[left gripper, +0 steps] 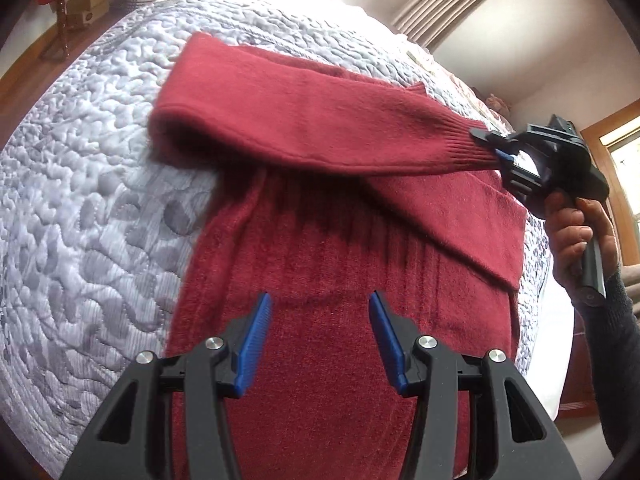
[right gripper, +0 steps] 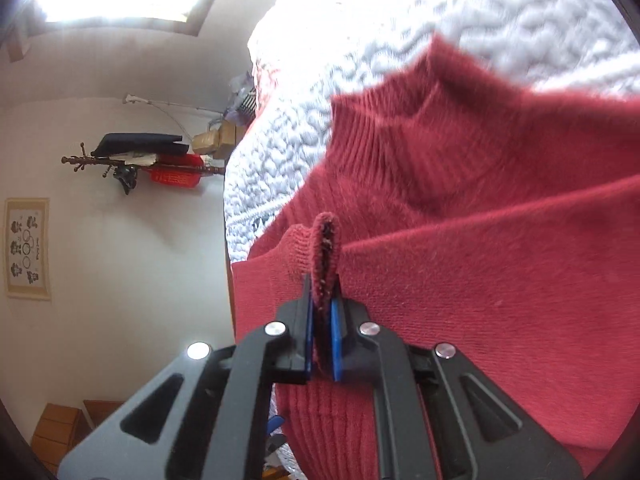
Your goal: Fold small clothes
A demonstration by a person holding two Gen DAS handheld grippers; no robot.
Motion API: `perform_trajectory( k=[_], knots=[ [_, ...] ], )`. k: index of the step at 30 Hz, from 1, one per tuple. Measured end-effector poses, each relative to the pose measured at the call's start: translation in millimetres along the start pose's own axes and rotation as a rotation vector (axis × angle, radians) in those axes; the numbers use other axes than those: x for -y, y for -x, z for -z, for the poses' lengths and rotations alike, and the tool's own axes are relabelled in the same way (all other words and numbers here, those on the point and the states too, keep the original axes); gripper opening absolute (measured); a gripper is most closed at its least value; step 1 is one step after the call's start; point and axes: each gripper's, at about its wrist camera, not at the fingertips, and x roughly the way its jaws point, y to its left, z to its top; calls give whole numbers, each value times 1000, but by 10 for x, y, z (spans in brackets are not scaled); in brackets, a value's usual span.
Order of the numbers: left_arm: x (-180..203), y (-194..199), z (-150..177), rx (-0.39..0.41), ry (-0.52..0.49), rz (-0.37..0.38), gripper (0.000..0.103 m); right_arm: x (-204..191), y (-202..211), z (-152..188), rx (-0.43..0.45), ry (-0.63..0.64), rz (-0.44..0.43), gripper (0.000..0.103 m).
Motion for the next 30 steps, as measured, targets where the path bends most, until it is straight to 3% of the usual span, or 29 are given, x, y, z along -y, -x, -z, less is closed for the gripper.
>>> perform_trajectory(
  k=[4,10,17,23,30],
  knots=[
    [-67,73,-64,23,8,-14,51,42,414,-62,74,-9,15,5],
    [-166,132,-326,63,27,-11,51,415,985,55,149,-71,48,5],
    [-171,62,-734,95,16,8,51,928,1256,246,189,-158,66,5],
    [1,-148,-970,67,-51,48,53,1175,1366,325,204,-199,68,6],
    [123,-601,-1048,-25,-98,82,53,1504,1400,401,208,-251,106,6]
  ],
)
